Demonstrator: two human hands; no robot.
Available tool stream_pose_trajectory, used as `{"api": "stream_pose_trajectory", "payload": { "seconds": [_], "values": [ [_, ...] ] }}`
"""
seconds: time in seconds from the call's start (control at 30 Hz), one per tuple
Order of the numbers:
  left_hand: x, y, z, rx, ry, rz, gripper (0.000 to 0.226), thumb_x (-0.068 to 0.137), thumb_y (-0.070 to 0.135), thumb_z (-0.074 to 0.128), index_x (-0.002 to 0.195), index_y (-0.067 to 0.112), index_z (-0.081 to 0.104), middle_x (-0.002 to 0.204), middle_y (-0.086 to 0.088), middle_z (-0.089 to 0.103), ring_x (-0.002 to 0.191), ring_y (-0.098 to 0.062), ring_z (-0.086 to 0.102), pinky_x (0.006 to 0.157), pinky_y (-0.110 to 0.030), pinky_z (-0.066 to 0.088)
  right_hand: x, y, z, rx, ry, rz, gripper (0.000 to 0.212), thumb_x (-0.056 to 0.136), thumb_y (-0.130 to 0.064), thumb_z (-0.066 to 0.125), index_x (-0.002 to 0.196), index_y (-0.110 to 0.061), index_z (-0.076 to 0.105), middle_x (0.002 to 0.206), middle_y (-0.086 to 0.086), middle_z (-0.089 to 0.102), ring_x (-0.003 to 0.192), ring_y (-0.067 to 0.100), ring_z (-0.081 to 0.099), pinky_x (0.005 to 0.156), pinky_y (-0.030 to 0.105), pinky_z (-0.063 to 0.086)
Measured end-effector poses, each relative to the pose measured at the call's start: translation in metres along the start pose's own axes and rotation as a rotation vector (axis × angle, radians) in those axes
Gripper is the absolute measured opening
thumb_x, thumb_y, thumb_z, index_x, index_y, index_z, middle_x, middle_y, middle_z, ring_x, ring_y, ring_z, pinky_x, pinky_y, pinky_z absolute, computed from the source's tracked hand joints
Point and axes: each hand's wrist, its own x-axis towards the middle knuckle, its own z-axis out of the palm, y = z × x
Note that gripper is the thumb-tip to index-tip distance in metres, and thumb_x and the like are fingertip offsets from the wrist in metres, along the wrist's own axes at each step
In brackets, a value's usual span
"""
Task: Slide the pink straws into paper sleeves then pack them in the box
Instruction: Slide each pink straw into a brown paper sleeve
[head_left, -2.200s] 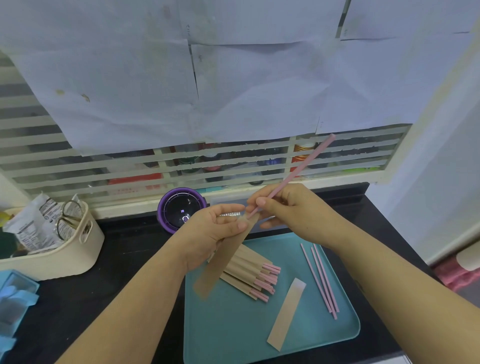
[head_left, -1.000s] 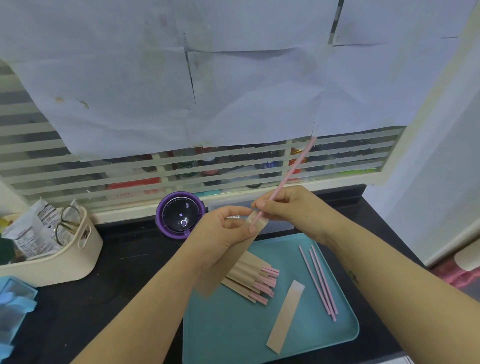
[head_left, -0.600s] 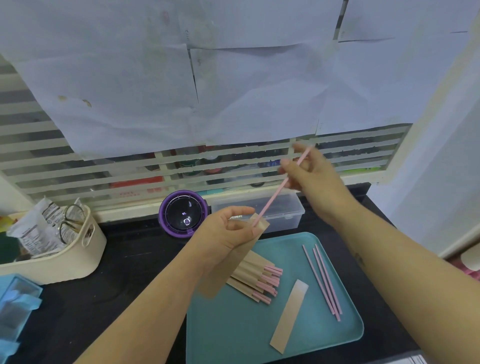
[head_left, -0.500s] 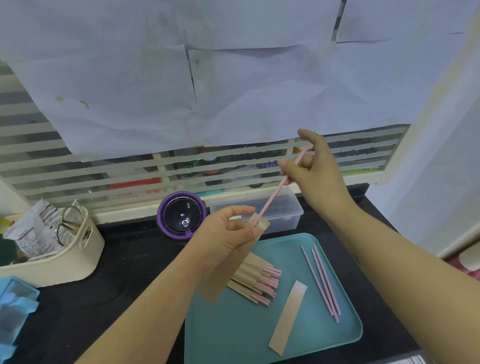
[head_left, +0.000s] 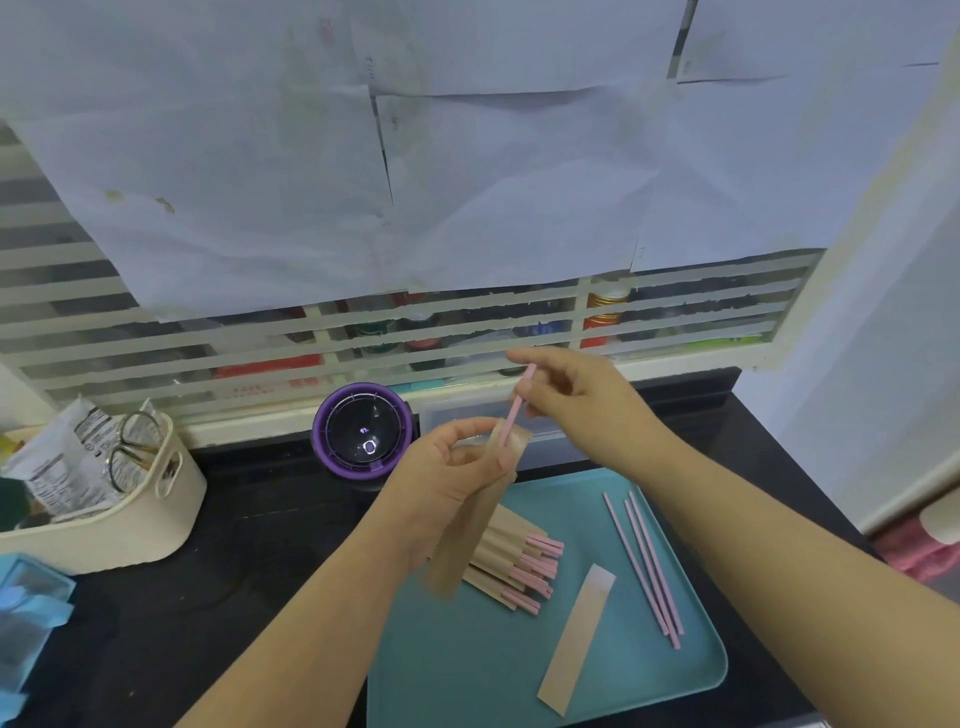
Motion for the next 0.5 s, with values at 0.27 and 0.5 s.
{"api": "stream_pose_trajectory", "payload": {
  "seconds": [0.27, 0.5],
  "values": [
    [0.001, -0.004, 0.001, 0.131, 0.011, 0.022, 0.019, 0.079, 0.016, 0.073, 0.098, 0.016, 0.070, 0.085, -0.005, 0.076, 0.085, -0.020, 0.070, 0.098, -0.050, 0.047, -0.004, 0.007, 0.004, 0.064, 0.023, 0.037, 0.017, 0.086, -0.021, 0.066, 0.100, -0.021, 0.057, 0.075, 0.003, 0.071, 0.065, 0.007, 0.062, 0.069, 0.018, 0.048],
    [0.005, -0.008, 0.002, 0.102, 0.079, 0.070, 0.018, 0.082, 0.020, 0.071, 0.100, 0.020, 0.068, 0.085, 0.000, 0.076, 0.088, -0.018, 0.069, 0.098, -0.049, 0.047, -0.010, 0.038, -0.013, 0.069, 0.097, 0.127, 0.026, 0.093, -0.028, 0.053, 0.119, -0.029, 0.057, 0.101, -0.006, 0.064, 0.089, 0.006, 0.062, 0.084, 0.019, 0.049]
  ]
}}
